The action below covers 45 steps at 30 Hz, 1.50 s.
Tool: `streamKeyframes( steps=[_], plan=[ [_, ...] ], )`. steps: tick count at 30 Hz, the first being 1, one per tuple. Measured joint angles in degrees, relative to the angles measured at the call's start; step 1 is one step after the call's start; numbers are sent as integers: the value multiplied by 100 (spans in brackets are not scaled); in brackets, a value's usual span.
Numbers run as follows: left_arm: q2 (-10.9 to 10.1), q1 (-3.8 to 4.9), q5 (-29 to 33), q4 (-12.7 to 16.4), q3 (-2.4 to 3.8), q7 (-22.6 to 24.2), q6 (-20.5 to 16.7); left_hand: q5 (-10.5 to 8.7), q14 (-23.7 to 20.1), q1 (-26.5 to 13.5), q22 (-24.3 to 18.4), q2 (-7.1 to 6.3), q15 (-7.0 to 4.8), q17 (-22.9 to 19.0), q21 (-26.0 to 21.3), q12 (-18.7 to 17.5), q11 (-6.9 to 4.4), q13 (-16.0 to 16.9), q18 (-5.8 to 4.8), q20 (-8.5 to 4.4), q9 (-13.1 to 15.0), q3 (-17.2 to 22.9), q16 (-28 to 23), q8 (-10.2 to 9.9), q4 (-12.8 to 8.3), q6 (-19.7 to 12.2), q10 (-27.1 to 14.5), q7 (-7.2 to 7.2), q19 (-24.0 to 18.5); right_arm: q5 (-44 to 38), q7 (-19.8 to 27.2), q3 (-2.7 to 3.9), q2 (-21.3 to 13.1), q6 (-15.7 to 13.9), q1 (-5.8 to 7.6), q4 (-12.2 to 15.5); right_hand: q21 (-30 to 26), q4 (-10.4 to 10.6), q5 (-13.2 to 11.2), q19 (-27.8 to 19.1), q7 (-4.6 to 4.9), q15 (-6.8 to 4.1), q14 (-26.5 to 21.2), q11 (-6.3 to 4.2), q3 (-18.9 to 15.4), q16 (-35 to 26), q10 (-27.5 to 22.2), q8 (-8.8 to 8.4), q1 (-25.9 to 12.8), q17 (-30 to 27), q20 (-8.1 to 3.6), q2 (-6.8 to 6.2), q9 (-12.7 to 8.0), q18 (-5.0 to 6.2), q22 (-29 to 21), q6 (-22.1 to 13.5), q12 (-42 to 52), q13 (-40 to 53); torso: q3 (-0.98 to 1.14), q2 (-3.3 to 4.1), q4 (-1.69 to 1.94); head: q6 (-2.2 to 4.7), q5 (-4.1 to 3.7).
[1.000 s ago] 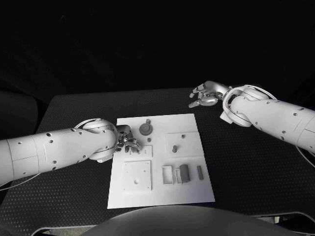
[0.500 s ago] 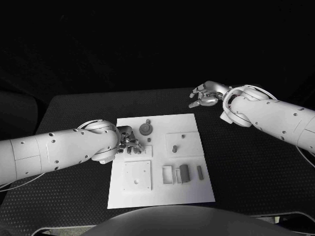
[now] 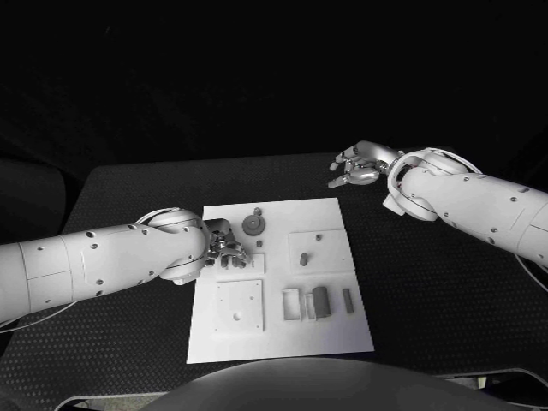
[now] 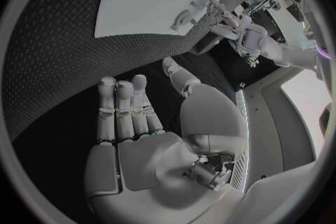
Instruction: Assemble the parts on the task board
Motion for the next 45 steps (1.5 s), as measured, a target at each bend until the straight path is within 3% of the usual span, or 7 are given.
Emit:
streamKeyframes(
  steps=[23,41,45],
  plan=[
    [43,13,-195,-63,11,-22,210,-2,13,44,3,-16,6,4,0,0,0,-2,0,10,-5,-16,0,8,15,15,-1,-4,-9,-2,-1,0,14,6,1,-17,0,0,0,-1,0,7,-7,0,0,0,0,0,0,-4,1,0,-5,0,0,-17,0,-5,2,-1,2,0,49],
    [62,15,-193,-74,12,-75,229,-17,9,45,2,-14,18,8,-1,0,2,-3,-1,18,1,-87,0,14,37,23,4,1,-1,-2,-1,0,14,8,1,-8,0,0,0,-1,-9,9,-9,0,0,0,0,0,0,-3,1,0,-4,0,0,-28,0,-9,0,-1,0,0,39],
    [67,15,-192,-78,11,-82,228,-23,15,20,2,41,24,8,0,0,-2,-3,0,19,-2,-157,0,14,93,23,38,0,-1,-3,-1,0,13,9,1,-7,0,0,0,-1,-9,9,-9,0,0,0,0,0,0,-3,1,0,-4,0,0,-29,0,-9,1,-1,2,0,36]
  ],
)
